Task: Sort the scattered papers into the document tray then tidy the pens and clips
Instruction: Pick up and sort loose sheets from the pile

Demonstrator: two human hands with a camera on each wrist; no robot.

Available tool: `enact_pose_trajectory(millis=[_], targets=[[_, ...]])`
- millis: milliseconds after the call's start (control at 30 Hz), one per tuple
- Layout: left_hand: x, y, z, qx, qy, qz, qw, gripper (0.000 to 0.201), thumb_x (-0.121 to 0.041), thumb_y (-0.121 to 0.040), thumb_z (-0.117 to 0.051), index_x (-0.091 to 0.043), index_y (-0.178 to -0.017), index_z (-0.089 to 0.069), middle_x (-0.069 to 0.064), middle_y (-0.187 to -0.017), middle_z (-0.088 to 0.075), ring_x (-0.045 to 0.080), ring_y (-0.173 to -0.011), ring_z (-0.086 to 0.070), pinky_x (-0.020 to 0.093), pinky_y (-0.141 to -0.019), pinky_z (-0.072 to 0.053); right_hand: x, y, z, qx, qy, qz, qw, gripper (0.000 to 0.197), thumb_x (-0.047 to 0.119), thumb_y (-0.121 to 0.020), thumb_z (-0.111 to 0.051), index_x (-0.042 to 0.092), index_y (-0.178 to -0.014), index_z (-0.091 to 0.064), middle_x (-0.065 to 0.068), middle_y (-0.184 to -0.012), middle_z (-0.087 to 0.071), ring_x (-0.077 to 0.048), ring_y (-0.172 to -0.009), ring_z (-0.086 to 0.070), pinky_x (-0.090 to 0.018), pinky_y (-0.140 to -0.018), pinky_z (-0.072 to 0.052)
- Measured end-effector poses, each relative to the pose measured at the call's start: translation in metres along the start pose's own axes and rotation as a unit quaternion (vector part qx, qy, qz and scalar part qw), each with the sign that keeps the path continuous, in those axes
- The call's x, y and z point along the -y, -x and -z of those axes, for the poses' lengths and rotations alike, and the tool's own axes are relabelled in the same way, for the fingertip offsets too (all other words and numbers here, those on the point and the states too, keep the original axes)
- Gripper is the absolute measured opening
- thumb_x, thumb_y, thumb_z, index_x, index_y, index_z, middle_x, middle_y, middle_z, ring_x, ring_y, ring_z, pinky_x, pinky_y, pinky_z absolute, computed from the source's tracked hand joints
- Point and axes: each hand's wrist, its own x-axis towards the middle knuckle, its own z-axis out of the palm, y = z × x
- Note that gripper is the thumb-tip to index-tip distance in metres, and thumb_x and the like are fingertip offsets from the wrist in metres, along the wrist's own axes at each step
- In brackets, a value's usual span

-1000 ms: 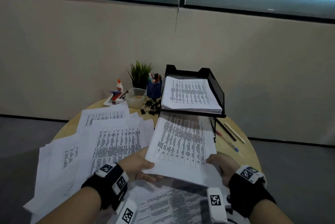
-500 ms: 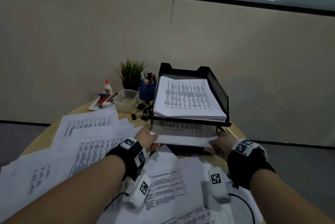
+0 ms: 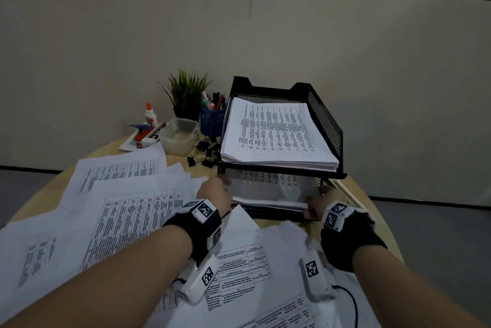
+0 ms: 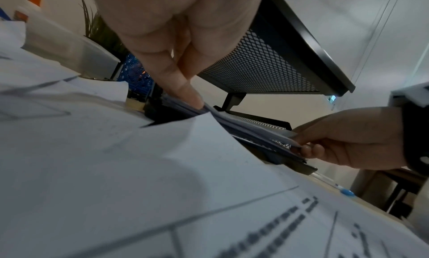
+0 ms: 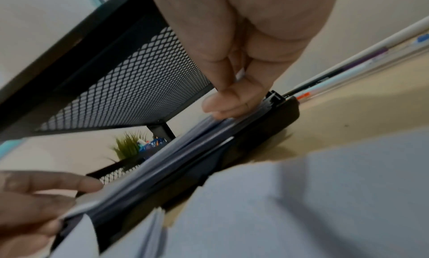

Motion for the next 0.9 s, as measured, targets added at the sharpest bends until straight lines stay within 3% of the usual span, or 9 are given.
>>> enact_pose_trajectory(millis=[67,133,233,333,400,500,667,833,900], targets=[[-0.004,0.006,0.004,0.018,-0.103,0.000,0.995,0.037,0.002,-0.088,-0.043,-0.010,-0.119,-0.060,0.018,-0.122,-0.059,0.035,-0.104,-0.062,0.039,-0.089,-0.052,0.005,0.008,-0.001,-0.026,0.096,0.005,0.995,0.039,0.009,-0.087,-0.060,-0.004,-0.123,-0.053,-0.025,-0.115,-0.062,-0.023,-0.071,-0.060,-0.025,-0.061,-0.051],[-0.009,0.013,0.007,0.022,-0.182,-0.020,0.983,0.039,-0.003,-0.090,-0.044,-0.012,-0.127,-0.055,0.014,-0.129,-0.056,0.030,-0.114,-0.057,0.031,-0.093,-0.047,0.009,0.024,-0.001,-0.068,0.226,0.033,0.971,0.042,0.023,-0.085,-0.063,0.001,-0.118,-0.052,-0.016,-0.104,-0.062,-0.028,-0.086,-0.060,-0.032,-0.078,-0.049],[-0.015,0.023,0.012,0.047,-0.217,-0.041,0.974,0.040,-0.009,-0.090,-0.044,-0.011,-0.130,-0.052,0.015,-0.132,-0.052,0.030,-0.115,-0.055,0.030,-0.092,-0.045,0.016,0.054,0.001,-0.074,0.221,0.052,0.971,0.035,0.022,-0.088,-0.061,-0.001,-0.109,-0.046,-0.009,-0.092,-0.048,-0.027,-0.083,-0.055,-0.032,-0.073,-0.044],[-0.018,0.034,0.018,0.056,-0.225,-0.027,0.972,0.043,-0.016,-0.092,-0.045,-0.012,-0.135,-0.045,0.016,-0.135,-0.040,0.033,-0.113,-0.054,0.032,-0.092,-0.046,0.009,0.066,0.006,-0.108,0.186,0.077,0.974,0.066,0.027,-0.086,-0.065,0.001,-0.135,-0.030,-0.016,-0.109,-0.055,-0.031,-0.090,-0.057,-0.032,-0.069,-0.035],[-0.018,0.048,0.022,0.049,-0.215,-0.031,0.975,0.041,-0.018,-0.092,-0.045,-0.011,-0.133,-0.046,0.015,-0.131,-0.038,0.034,-0.107,-0.055,0.033,-0.088,-0.047,0.004,0.074,0.009,-0.097,0.209,0.083,0.970,0.064,0.033,-0.084,-0.065,0.005,-0.133,-0.034,-0.013,-0.105,-0.059,-0.029,-0.089,-0.059,-0.032,-0.067,-0.038],[-0.013,0.074,0.030,0.046,-0.193,-0.043,0.979,0.035,-0.021,-0.091,-0.045,-0.013,-0.125,-0.049,0.012,-0.126,-0.040,0.032,-0.100,-0.057,0.031,-0.081,-0.048,-0.007,0.100,0.013,-0.049,0.262,0.098,0.959,0.051,0.035,-0.084,-0.062,0.013,-0.125,-0.042,-0.001,-0.077,-0.056,-0.017,-0.063,-0.053,-0.025,-0.056,-0.042],[0.010,0.120,0.041,0.083,-0.155,-0.040,0.984,0.029,-0.025,-0.090,-0.050,-0.020,-0.119,-0.050,0.007,-0.128,-0.042,0.025,-0.089,-0.055,0.022,-0.067,-0.039,-0.040,0.150,0.006,0.067,0.259,0.100,0.958,0.045,0.029,-0.088,-0.059,0.018,-0.125,-0.036,-0.005,-0.094,-0.058,-0.026,-0.077,-0.061,-0.034,-0.067,-0.053],[0.037,0.174,0.056,0.097,-0.124,-0.042,0.987,0.032,-0.025,-0.090,-0.054,-0.015,-0.121,-0.053,0.005,-0.116,-0.050,0.020,-0.093,-0.052,0.027,-0.083,-0.043,-0.075,0.196,0.000,0.106,0.286,0.089,0.948,0.043,0.028,-0.088,-0.060,0.018,-0.122,-0.036,-0.003,-0.081,-0.055,-0.018,-0.064,-0.053,-0.026,-0.056,-0.044],[0.051,0.193,0.062,0.099,-0.123,-0.031,0.987,0.033,-0.024,-0.089,-0.056,-0.016,-0.120,-0.054,0.006,-0.120,-0.052,0.020,-0.101,-0.054,0.026,-0.086,-0.044,-0.089,0.210,-0.002,0.118,0.319,0.090,0.936,0.047,0.030,-0.087,-0.061,0.017,-0.124,-0.036,-0.001,-0.085,-0.052,-0.016,-0.067,-0.051,-0.023,-0.056,-0.040]])
